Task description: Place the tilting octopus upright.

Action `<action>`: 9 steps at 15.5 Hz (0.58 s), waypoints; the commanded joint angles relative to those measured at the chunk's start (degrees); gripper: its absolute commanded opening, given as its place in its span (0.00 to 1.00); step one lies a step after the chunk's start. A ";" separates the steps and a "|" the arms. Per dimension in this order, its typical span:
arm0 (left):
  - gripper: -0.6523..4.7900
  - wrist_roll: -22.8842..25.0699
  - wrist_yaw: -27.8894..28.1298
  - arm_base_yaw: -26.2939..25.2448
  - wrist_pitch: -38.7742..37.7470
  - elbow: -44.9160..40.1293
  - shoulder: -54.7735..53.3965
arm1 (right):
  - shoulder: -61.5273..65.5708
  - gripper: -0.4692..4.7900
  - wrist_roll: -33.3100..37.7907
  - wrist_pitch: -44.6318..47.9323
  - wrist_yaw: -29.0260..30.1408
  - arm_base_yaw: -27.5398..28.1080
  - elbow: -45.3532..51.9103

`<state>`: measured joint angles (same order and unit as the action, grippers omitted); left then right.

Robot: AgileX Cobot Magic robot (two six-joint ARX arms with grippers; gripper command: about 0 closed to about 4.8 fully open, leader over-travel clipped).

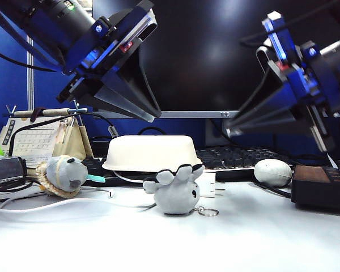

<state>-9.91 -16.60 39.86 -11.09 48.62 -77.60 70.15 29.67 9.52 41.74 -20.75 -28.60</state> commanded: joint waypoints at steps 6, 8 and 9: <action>0.26 0.94 0.09 -0.02 1.64 0.17 0.04 | 8.48 0.20 2.86 8.68 0.81 -1.79 -0.24; 0.26 0.94 0.11 -0.02 1.66 0.20 0.04 | 11.82 0.20 6.36 11.21 2.08 -1.81 -1.07; 0.26 0.96 0.13 -0.02 1.66 0.20 0.04 | 12.59 0.20 6.36 11.30 2.23 -1.81 -1.70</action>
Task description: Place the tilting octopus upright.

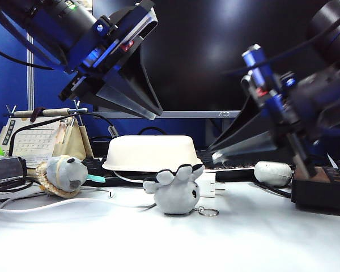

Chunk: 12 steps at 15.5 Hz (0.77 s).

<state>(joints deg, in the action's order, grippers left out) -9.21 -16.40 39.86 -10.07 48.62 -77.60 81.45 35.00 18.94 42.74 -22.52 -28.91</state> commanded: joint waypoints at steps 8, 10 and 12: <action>0.26 0.26 1.40 -0.04 0.74 0.20 0.04 | 4.96 0.31 3.26 0.13 0.44 -0.07 -5.27; 0.26 0.26 1.42 -0.04 0.79 0.20 0.04 | 4.98 0.31 4.46 -0.07 0.42 -0.07 -5.27; 0.26 0.26 1.40 -0.04 0.79 0.20 0.04 | 4.98 0.31 4.44 -2.49 -0.94 -0.07 -5.27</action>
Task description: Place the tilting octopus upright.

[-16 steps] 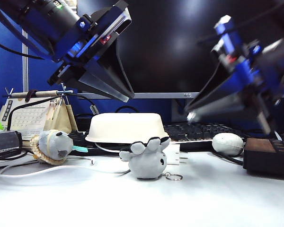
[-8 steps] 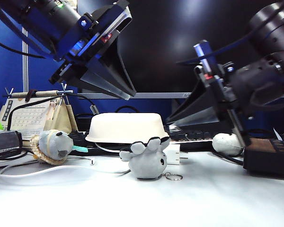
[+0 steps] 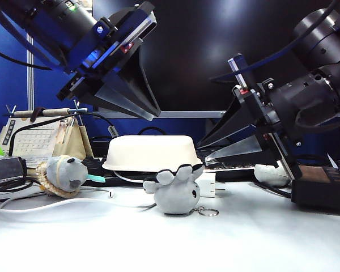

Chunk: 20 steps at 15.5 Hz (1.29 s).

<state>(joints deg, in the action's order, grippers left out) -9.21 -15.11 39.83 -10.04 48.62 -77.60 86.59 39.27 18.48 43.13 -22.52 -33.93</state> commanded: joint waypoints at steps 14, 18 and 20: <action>0.26 0.24 0.09 -0.02 2.69 0.20 0.04 | -0.11 0.51 5.07 -2.05 -1.86 -0.07 -0.68; 0.26 0.24 0.09 -0.02 3.06 0.20 0.04 | 1.07 0.51 9.20 -1.51 -1.01 -0.11 -1.18; 0.26 0.24 0.09 -0.02 3.10 0.20 0.04 | 2.40 0.51 9.20 -1.25 -0.81 -0.39 -1.29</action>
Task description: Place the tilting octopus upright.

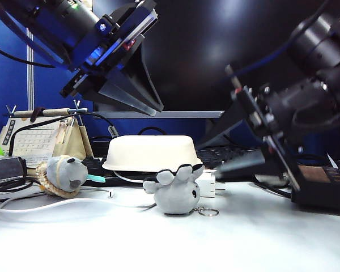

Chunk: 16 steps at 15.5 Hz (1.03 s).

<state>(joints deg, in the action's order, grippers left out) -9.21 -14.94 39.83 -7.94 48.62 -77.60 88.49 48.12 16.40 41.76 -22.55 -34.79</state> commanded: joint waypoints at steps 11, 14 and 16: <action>0.26 0.24 -0.09 -0.02 1.27 0.20 0.04 | 4.04 0.49 4.42 5.25 1.07 -0.48 -0.55; 0.26 0.24 -0.09 -0.02 1.27 0.20 0.04 | 4.57 0.48 5.01 6.99 1.81 -0.77 -0.81; 0.26 0.24 -0.09 -0.02 1.25 0.20 0.04 | 5.60 0.48 5.03 6.91 1.90 -1.03 -1.97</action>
<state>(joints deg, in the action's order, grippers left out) -9.21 -14.94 39.83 -7.46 48.62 -77.60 93.78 52.97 22.44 43.35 -23.46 -35.97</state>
